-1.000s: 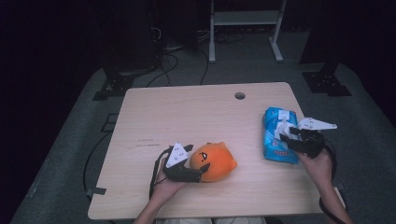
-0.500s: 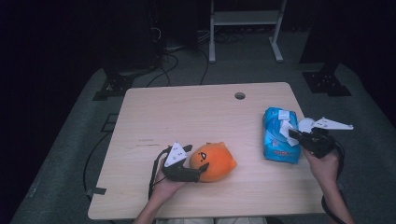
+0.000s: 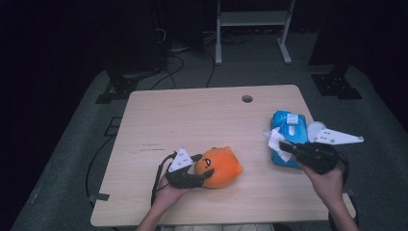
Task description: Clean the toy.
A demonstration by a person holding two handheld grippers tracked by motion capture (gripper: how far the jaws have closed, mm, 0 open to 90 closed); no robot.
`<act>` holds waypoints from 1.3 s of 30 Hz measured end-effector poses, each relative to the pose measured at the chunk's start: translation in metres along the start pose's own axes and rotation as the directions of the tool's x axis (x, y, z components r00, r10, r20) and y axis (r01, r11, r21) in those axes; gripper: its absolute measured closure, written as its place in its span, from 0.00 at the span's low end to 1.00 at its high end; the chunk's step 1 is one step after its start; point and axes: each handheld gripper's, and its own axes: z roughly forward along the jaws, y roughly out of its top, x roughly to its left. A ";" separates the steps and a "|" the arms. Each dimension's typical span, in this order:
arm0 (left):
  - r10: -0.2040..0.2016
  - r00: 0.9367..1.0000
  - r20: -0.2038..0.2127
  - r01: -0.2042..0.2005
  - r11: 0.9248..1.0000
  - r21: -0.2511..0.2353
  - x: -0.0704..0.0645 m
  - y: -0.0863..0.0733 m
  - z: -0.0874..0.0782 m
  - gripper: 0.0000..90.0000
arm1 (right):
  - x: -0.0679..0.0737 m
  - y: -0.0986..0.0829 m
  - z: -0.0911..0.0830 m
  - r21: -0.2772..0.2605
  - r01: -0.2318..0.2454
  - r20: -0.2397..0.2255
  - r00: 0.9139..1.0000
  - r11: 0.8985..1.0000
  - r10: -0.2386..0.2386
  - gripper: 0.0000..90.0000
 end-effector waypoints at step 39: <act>-0.020 0.997 0.068 0.018 0.999 0.028 0.001 -0.005 0.006 0.35 | 0.095 -0.038 0.112 0.171 0.386 -0.169 0.918 0.907 -0.359 0.71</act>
